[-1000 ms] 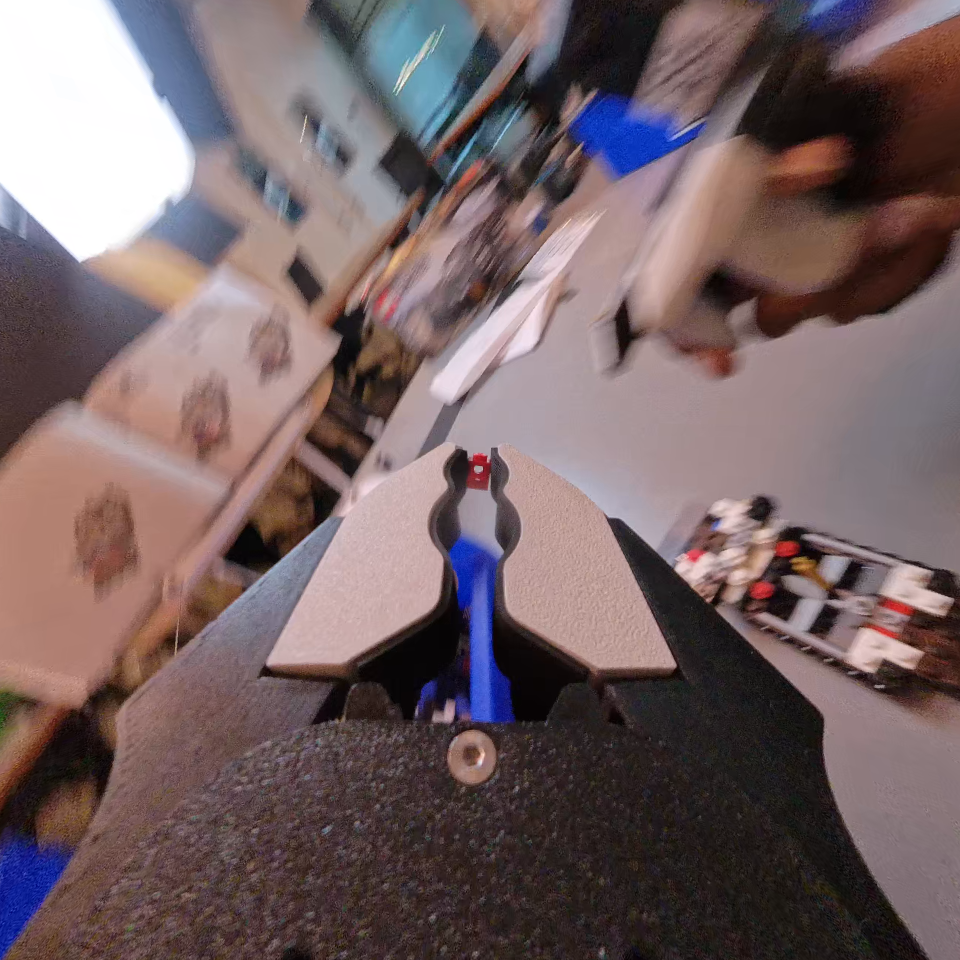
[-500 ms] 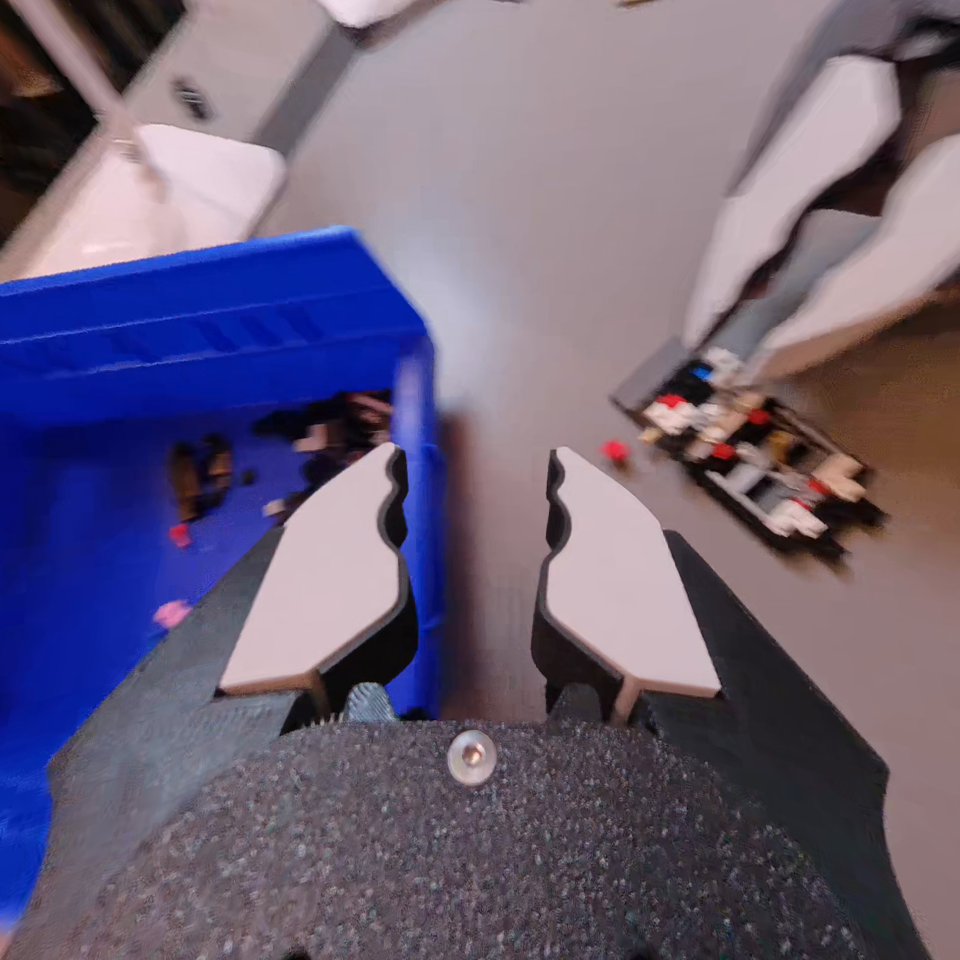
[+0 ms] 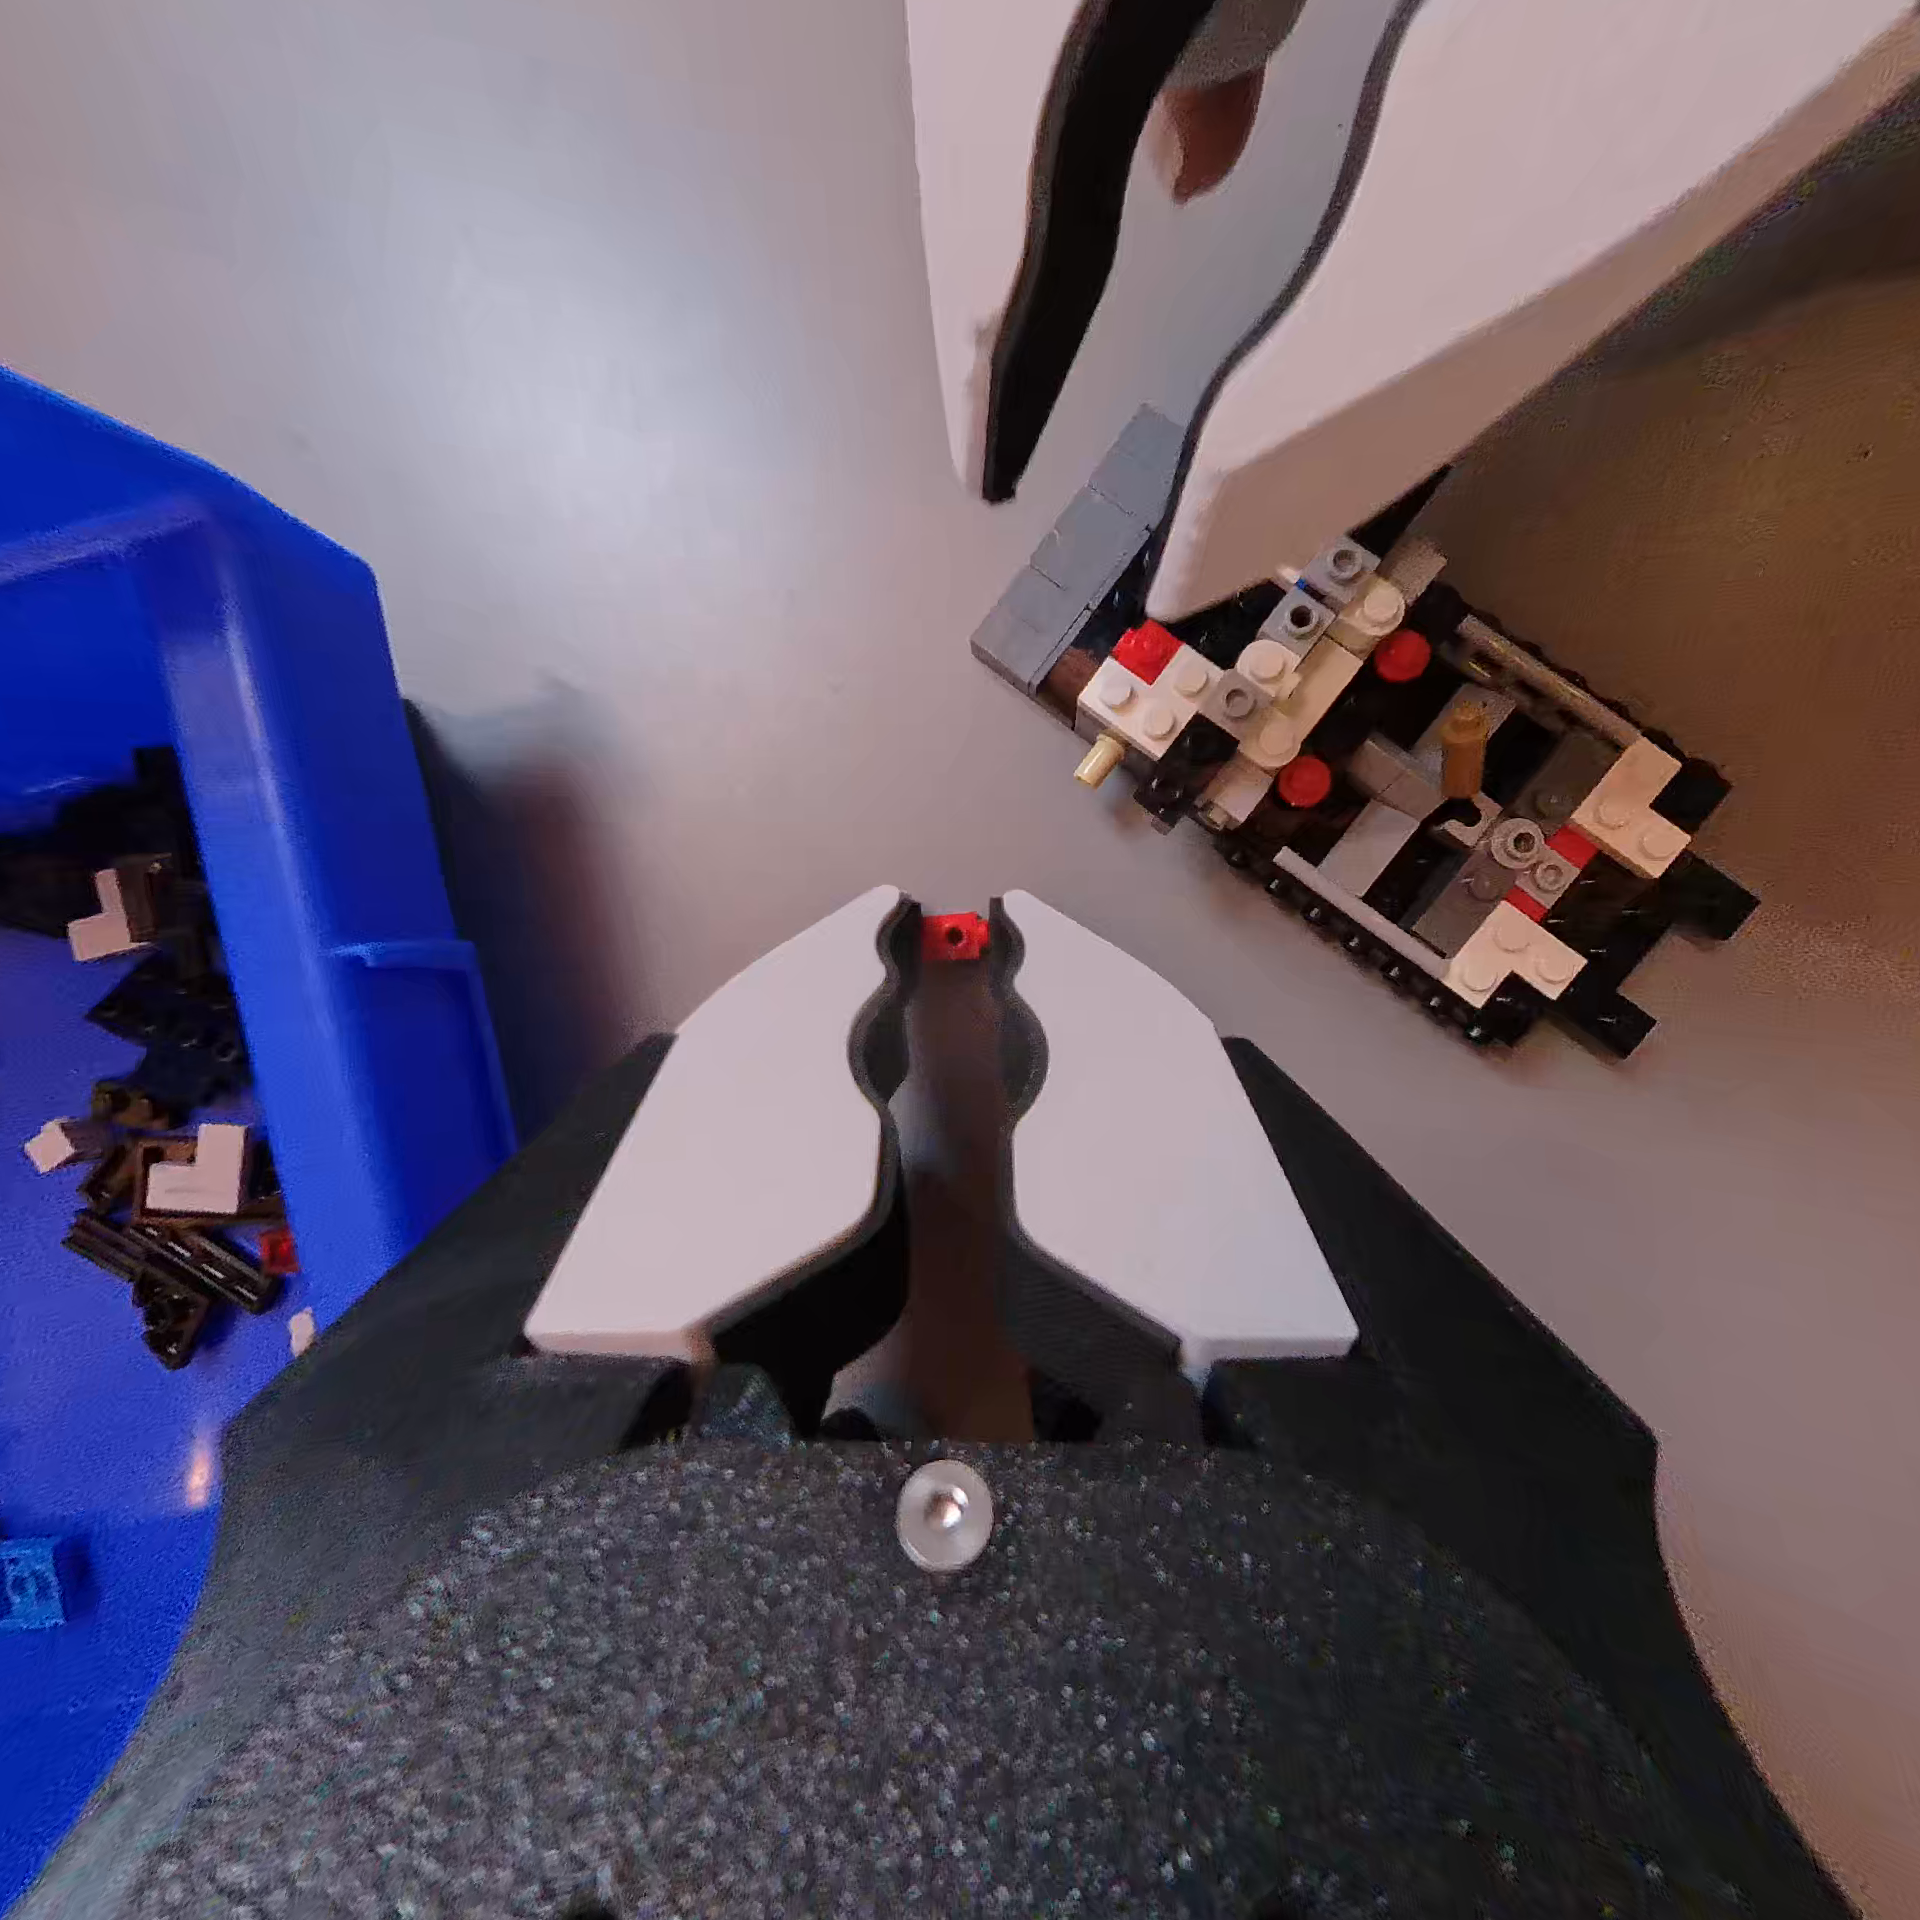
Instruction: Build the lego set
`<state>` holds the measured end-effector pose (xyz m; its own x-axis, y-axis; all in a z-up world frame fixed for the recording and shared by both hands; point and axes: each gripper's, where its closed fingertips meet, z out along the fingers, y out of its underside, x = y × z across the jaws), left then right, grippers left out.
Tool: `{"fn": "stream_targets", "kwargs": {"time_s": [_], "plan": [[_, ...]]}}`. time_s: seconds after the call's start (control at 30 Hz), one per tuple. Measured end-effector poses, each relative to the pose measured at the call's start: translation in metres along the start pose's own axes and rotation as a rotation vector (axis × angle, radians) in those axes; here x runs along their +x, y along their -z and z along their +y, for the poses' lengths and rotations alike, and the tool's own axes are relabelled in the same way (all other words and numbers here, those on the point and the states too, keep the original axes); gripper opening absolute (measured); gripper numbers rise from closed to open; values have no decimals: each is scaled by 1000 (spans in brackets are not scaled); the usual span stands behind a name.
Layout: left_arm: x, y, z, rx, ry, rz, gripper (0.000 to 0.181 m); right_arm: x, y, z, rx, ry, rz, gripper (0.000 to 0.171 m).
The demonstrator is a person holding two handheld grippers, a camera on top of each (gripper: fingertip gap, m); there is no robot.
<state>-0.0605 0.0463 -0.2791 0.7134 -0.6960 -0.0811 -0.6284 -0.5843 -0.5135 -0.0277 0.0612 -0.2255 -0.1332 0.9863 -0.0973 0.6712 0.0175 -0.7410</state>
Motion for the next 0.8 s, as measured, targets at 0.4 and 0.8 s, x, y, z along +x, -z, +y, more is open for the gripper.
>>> {"fn": "stream_targets", "kwargs": {"time_s": [0.4,0.8], "plan": [[-101,62,-8,88,222,-417,39,10,23,13,74,-68,40,18],[-67,38,13,-60,139,-230,55,2,19,18,59,-39,23,18]]}}
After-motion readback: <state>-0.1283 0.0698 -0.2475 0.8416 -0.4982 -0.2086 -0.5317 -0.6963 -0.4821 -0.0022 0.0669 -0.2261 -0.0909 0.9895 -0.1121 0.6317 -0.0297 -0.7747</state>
